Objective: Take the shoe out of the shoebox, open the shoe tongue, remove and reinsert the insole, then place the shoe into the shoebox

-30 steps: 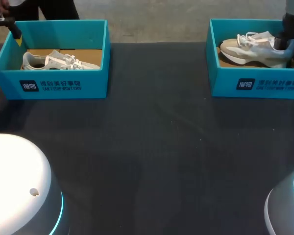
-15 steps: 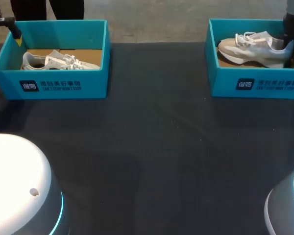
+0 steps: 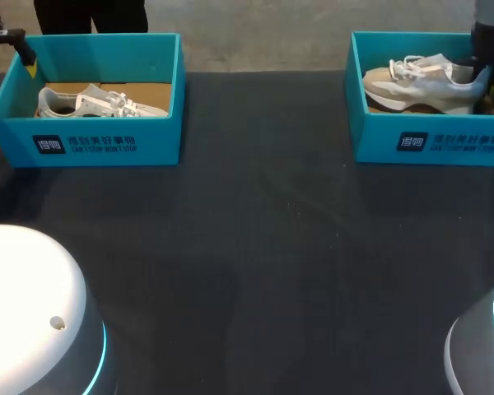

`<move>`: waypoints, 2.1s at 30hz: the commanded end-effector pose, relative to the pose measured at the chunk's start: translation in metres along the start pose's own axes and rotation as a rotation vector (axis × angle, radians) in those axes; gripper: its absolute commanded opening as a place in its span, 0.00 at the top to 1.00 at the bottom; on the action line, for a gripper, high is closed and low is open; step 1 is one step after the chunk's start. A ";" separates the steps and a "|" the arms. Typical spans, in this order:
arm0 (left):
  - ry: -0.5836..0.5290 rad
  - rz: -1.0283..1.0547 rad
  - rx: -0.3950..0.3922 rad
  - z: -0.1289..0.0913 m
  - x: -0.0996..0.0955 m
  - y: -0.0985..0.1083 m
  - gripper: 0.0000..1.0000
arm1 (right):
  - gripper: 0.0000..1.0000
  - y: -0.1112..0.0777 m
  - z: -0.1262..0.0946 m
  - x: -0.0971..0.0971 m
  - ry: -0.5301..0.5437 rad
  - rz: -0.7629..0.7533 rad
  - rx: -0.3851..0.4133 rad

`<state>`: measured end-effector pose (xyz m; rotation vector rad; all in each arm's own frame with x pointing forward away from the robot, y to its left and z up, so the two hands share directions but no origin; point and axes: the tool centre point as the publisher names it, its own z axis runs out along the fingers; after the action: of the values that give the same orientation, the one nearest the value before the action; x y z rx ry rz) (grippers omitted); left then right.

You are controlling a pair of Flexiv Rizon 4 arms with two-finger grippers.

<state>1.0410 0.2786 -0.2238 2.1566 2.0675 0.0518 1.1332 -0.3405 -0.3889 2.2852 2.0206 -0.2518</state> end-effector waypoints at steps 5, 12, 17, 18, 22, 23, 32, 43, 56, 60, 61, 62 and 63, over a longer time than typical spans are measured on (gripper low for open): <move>0.002 0.000 -0.003 0.000 0.000 -0.001 0.00 | 1.00 -0.011 -0.024 -0.002 -0.013 0.005 -0.032; 0.002 0.000 -0.003 0.000 0.000 -0.001 0.00 | 1.00 -0.013 -0.033 -0.004 -0.020 0.006 -0.046; 0.002 0.000 -0.003 0.000 0.000 -0.001 0.00 | 1.00 -0.012 -0.048 -0.007 -0.025 0.007 -0.053; 0.002 0.000 -0.003 0.000 0.000 -0.001 0.00 | 1.00 -0.012 -0.052 -0.008 -0.027 0.007 -0.055; 0.002 0.000 -0.003 0.000 0.000 -0.001 0.00 | 1.00 -0.013 -0.078 -0.013 -0.046 0.007 -0.068; 0.002 0.000 -0.003 0.000 0.000 -0.001 0.00 | 1.00 -0.013 -0.084 -0.013 -0.050 0.006 -0.070; 0.002 0.000 -0.003 0.000 0.000 -0.001 0.00 | 1.00 -0.025 -0.145 -0.021 -0.070 -0.007 -0.089; 0.002 0.000 -0.003 0.000 0.000 -0.001 0.00 | 1.00 -0.055 -0.207 -0.031 -0.101 -0.029 -0.115; 0.002 0.000 -0.003 0.000 0.000 -0.001 0.00 | 1.00 -0.073 -0.237 -0.031 -0.090 -0.057 -0.106; 0.002 0.000 -0.003 0.000 0.000 -0.001 0.00 | 1.00 -0.083 -0.243 -0.028 -0.095 -0.069 -0.109; 0.002 0.000 -0.003 0.000 0.000 -0.001 0.00 | 1.00 -0.084 -0.244 -0.028 -0.095 -0.069 -0.109; 0.002 0.000 -0.003 0.000 0.000 -0.001 0.00 | 1.00 -0.092 -0.247 -0.026 -0.097 -0.072 -0.109; 0.002 0.000 -0.003 0.000 0.000 -0.001 0.00 | 1.00 -0.097 -0.249 -0.025 -0.098 -0.073 -0.109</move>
<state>1.0410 0.2786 -0.2238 2.1566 2.0675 0.0518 1.0674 -0.3160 -0.1435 2.1103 2.0303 -0.2613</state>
